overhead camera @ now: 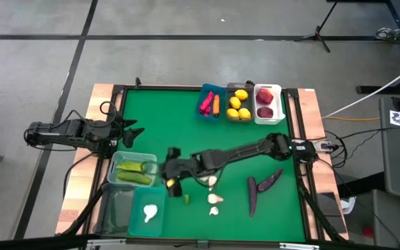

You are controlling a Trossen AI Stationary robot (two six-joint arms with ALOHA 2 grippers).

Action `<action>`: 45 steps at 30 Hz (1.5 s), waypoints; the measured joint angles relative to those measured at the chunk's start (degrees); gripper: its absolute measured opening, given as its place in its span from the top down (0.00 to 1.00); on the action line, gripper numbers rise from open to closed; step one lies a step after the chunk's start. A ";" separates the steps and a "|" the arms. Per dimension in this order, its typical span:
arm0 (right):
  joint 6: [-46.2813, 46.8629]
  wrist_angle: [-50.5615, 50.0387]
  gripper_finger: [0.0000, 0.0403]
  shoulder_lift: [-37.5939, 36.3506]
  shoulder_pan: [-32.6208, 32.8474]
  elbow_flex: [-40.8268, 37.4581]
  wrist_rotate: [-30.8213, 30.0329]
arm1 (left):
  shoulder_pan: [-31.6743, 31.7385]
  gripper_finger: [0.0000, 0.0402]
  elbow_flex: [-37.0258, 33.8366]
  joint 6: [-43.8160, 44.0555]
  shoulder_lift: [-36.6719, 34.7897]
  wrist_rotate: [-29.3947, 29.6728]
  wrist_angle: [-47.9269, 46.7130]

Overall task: Sort produce into baskets
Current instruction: Put the white garlic into the green bin

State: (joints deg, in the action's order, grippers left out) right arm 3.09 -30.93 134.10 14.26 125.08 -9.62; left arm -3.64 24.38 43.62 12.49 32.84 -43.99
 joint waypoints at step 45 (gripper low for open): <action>11.11 -19.50 0.77 8.85 -4.26 -1.71 -3.66 | -0.01 0.18 0.00 -0.04 0.00 -0.02 0.00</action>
State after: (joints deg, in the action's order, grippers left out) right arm 14.19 -50.43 142.95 10.00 123.37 -13.27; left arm -3.65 24.38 43.57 12.49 32.82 -43.99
